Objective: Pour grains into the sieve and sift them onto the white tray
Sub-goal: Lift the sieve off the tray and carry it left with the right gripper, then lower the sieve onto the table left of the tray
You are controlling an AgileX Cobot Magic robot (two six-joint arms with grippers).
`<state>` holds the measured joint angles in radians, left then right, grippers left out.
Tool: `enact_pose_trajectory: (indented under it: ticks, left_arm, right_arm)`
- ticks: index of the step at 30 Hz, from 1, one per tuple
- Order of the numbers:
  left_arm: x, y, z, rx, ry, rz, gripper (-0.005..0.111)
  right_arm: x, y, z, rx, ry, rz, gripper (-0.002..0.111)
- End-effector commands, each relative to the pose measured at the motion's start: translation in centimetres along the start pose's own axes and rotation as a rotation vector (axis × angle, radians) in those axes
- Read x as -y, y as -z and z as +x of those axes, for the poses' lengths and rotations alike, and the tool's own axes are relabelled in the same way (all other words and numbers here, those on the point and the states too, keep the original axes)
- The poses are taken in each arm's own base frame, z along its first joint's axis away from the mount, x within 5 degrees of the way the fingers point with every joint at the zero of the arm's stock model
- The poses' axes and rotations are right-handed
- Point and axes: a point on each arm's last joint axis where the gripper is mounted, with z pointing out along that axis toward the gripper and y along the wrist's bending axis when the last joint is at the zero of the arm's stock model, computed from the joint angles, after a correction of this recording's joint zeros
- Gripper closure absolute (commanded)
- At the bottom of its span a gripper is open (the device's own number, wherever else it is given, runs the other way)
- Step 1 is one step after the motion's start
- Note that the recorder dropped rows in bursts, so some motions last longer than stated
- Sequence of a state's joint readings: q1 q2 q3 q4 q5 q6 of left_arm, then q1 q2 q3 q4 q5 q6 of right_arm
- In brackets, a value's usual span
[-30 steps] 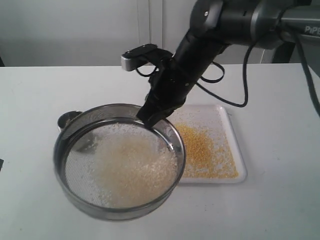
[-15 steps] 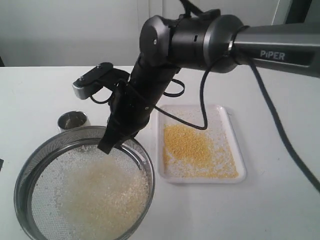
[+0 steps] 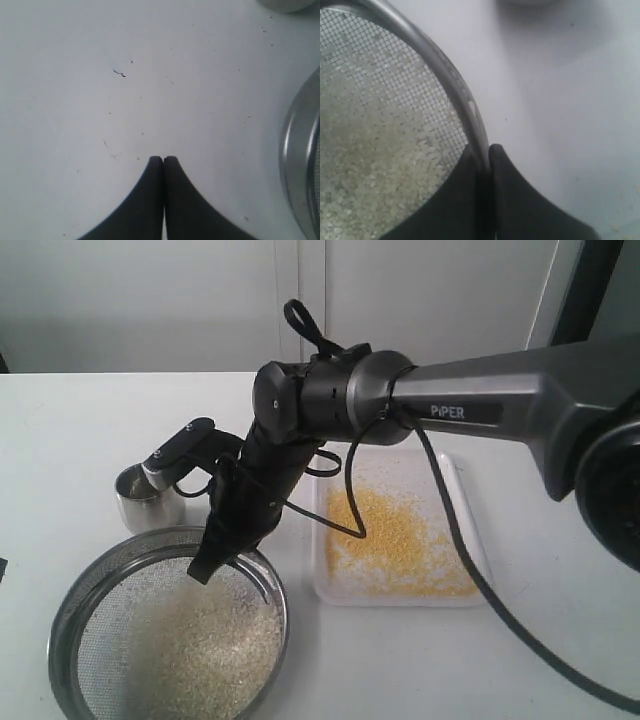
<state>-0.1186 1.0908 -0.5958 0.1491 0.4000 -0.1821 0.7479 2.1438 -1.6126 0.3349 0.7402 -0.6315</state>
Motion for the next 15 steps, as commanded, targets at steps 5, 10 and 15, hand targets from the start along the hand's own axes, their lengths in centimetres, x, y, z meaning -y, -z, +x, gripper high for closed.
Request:
enact_pose_trajectory:
  ticks: [5,10,15]
  left_arm:
    - [0.0,0.1,0.3,-0.01,0.003,-0.001,0.107]
    - [0.0,0.1,0.3,-0.01,0.003,-0.001,0.107]
    - [0.0,0.1,0.3,-0.01,0.003,-0.001,0.107]
  right_arm:
    - [1.0,-2.3,-0.2,0.078,-0.033,0.063,0.108]
    - [1.5,-2.2,-0.3,0.087,0.027,0.122,0.108]
    - [1.8,-2.1,-0.7,0.126,0.016,0.156,0.108]
